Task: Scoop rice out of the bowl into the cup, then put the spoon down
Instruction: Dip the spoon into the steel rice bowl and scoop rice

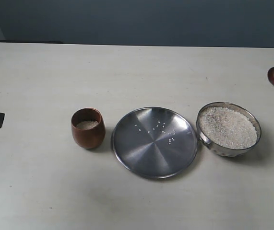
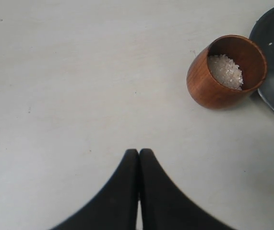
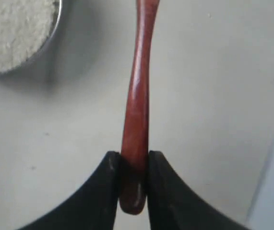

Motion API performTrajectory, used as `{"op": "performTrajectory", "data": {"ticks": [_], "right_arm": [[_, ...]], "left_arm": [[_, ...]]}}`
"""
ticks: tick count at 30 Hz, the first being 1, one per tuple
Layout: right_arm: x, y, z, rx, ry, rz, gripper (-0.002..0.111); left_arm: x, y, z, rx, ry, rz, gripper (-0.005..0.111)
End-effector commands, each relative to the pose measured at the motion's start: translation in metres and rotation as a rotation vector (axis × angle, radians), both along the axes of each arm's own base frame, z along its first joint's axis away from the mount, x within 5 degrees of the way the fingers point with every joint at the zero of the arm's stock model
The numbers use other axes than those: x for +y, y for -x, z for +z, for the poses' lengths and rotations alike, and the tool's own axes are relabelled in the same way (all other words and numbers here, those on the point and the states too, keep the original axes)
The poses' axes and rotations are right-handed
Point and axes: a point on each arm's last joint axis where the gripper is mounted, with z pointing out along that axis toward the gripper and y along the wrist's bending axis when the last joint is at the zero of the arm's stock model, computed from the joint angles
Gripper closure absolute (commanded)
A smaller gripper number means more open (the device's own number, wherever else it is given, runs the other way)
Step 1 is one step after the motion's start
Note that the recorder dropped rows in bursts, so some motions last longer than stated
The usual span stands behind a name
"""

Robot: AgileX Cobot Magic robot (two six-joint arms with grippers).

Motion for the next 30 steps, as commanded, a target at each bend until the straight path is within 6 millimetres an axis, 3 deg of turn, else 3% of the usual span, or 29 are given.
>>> {"op": "performTrajectory", "data": {"ticks": [1, 8, 13, 20, 30], "right_arm": [[0.005, 0.006, 0.009, 0.057, 0.237, 0.130, 0.109], [0.023, 0.011, 0.011, 0.109, 0.388, 0.270, 0.109], [0.039, 0.003, 0.004, 0.120, 0.488, 0.377, 0.109], [0.059, -0.006, -0.014, 0.173, 0.553, 0.456, 0.109], [0.067, -0.020, -0.045, 0.285, 0.636, 0.476, 0.109]], "left_arm": [[0.001, -0.001, 0.000, -0.008, -0.005, 0.003, 0.106], [0.001, -0.001, 0.000, -0.008, -0.005, 0.003, 0.106], [0.001, -0.001, 0.000, -0.008, -0.005, 0.003, 0.106], [0.001, -0.001, 0.000, -0.008, -0.005, 0.003, 0.106], [0.001, -0.001, 0.000, -0.008, -0.005, 0.003, 0.106]]}}
